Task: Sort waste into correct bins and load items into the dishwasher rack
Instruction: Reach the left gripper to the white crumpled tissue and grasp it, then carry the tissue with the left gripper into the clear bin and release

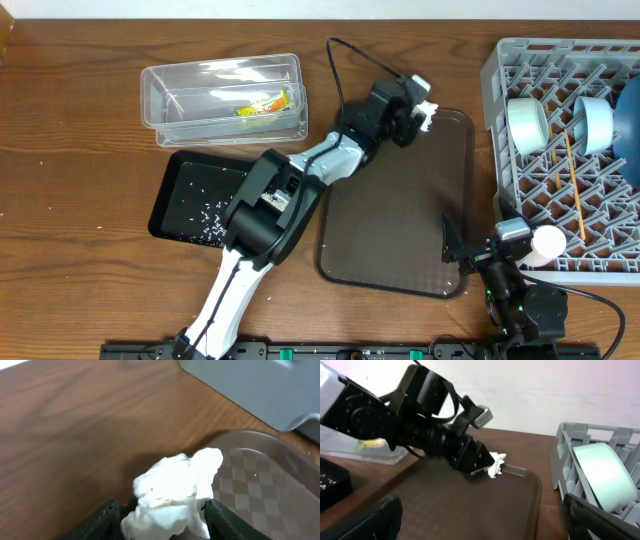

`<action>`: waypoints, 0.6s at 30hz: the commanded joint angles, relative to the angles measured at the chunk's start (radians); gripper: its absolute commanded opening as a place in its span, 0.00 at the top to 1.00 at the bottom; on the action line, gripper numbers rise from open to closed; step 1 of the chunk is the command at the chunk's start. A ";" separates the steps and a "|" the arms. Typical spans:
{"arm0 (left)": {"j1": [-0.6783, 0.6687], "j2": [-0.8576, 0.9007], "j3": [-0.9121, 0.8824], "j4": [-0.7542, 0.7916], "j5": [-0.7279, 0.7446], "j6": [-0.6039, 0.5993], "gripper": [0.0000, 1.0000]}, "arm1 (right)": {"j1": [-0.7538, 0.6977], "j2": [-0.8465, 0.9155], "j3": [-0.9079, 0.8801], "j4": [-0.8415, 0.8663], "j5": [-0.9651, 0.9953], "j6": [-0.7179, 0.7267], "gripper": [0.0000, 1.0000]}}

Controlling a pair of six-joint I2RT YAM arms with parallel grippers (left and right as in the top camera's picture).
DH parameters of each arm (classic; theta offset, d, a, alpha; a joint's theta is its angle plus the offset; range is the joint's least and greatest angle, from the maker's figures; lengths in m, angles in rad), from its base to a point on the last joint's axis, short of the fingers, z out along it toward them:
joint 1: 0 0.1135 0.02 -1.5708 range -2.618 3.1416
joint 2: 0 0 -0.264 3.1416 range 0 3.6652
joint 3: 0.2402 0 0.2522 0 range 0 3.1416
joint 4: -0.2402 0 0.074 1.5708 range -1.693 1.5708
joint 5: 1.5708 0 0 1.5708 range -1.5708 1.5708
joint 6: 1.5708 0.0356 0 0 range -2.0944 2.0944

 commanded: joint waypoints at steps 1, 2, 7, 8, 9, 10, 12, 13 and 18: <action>-0.007 0.026 0.000 0.011 -0.003 0.006 0.43 | -0.007 -0.007 -0.005 0.000 -0.008 0.013 0.01; -0.007 0.030 0.000 0.016 -0.003 0.006 0.43 | -0.007 -0.007 -0.005 0.000 -0.008 0.013 0.01; -0.008 0.034 0.000 0.016 -0.005 0.006 0.64 | -0.007 -0.007 -0.004 0.000 -0.008 0.013 0.01; -0.011 0.034 0.000 0.013 -0.003 0.006 0.69 | -0.007 -0.007 -0.004 0.000 -0.008 0.013 0.01; -0.013 0.034 0.000 0.003 -0.002 0.006 0.75 | -0.007 -0.007 -0.005 0.000 -0.008 0.013 0.01; -0.016 0.034 0.000 -0.012 -0.002 0.006 0.79 | -0.007 -0.007 -0.005 0.000 -0.008 0.013 0.01; -0.023 0.034 0.000 -0.049 -0.002 0.006 0.87 | -0.007 -0.007 -0.005 0.000 -0.008 0.013 0.01; -0.026 0.034 0.000 -0.071 -0.002 0.006 0.91 | -0.007 -0.007 -0.005 0.000 -0.008 0.013 0.01; -0.026 0.008 0.000 -0.149 -0.003 0.006 0.94 | -0.007 -0.007 -0.005 0.000 -0.008 0.013 0.01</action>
